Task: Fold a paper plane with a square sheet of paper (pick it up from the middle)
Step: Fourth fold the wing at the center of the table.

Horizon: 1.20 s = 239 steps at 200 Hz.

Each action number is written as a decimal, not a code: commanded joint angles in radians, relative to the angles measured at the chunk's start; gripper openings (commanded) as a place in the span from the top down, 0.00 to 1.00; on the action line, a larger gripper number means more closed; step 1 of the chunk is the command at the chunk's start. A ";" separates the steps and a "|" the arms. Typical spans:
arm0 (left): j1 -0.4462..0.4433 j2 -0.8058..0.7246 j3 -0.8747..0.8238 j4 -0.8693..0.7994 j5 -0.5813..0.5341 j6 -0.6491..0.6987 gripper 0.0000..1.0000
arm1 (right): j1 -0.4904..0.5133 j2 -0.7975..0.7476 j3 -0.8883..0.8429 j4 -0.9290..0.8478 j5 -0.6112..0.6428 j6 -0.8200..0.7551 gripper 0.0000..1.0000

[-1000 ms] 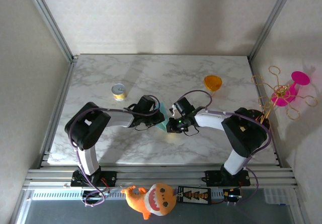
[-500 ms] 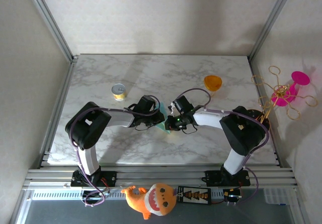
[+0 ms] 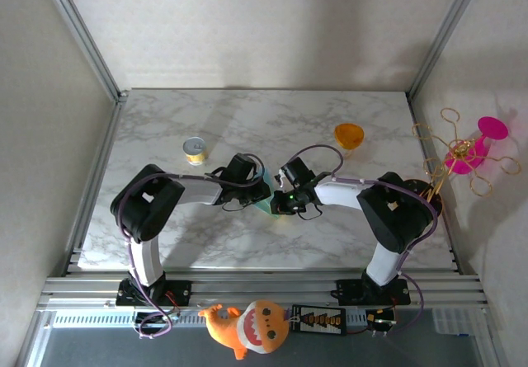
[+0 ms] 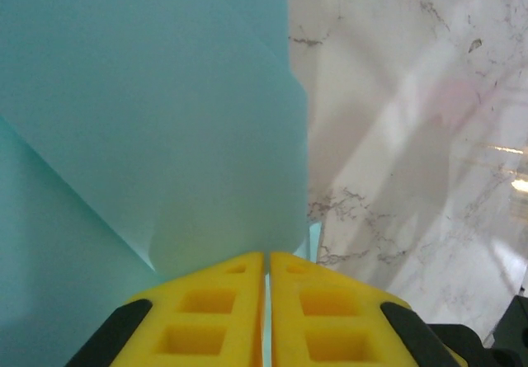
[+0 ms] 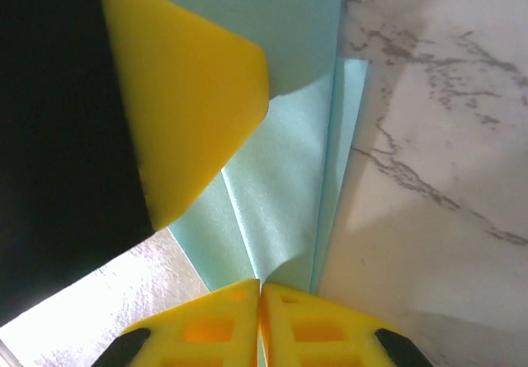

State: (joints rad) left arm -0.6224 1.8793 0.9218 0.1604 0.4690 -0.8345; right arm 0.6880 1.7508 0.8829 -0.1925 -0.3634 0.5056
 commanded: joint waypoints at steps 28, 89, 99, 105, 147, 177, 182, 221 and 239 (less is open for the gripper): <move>0.072 0.034 -0.008 -0.041 -0.027 0.089 0.88 | 0.002 0.080 -0.059 -0.162 0.182 -0.037 0.88; 0.197 0.105 0.113 -0.163 -0.076 0.228 0.86 | 0.002 0.084 -0.093 -0.161 0.189 -0.026 0.88; 0.215 0.120 0.146 -0.183 -0.079 0.245 0.86 | 0.002 0.082 -0.093 -0.161 0.188 -0.026 0.88; 0.224 0.126 0.164 -0.192 -0.094 0.253 0.86 | 0.001 0.081 -0.093 -0.160 0.188 -0.024 0.89; 0.279 0.163 0.246 -0.243 -0.125 0.305 0.86 | 0.002 0.067 -0.096 -0.147 0.176 -0.017 0.89; 0.301 0.176 0.292 -0.270 -0.160 0.331 0.86 | 0.001 0.060 -0.105 -0.141 0.170 -0.015 0.89; 0.304 0.175 0.301 -0.275 -0.168 0.335 0.86 | 0.002 0.057 -0.105 -0.138 0.169 -0.013 0.89; 0.308 0.117 0.364 -0.303 -0.169 0.333 0.85 | 0.001 0.022 -0.050 -0.061 0.106 0.002 0.87; 0.309 0.049 0.377 -0.301 -0.162 0.306 0.82 | 0.002 -0.007 0.017 0.016 0.058 0.027 0.85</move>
State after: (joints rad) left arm -0.3241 2.0224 1.2610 -0.1104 0.3649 -0.5232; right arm 0.6922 1.7409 0.8612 -0.1257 -0.3405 0.5026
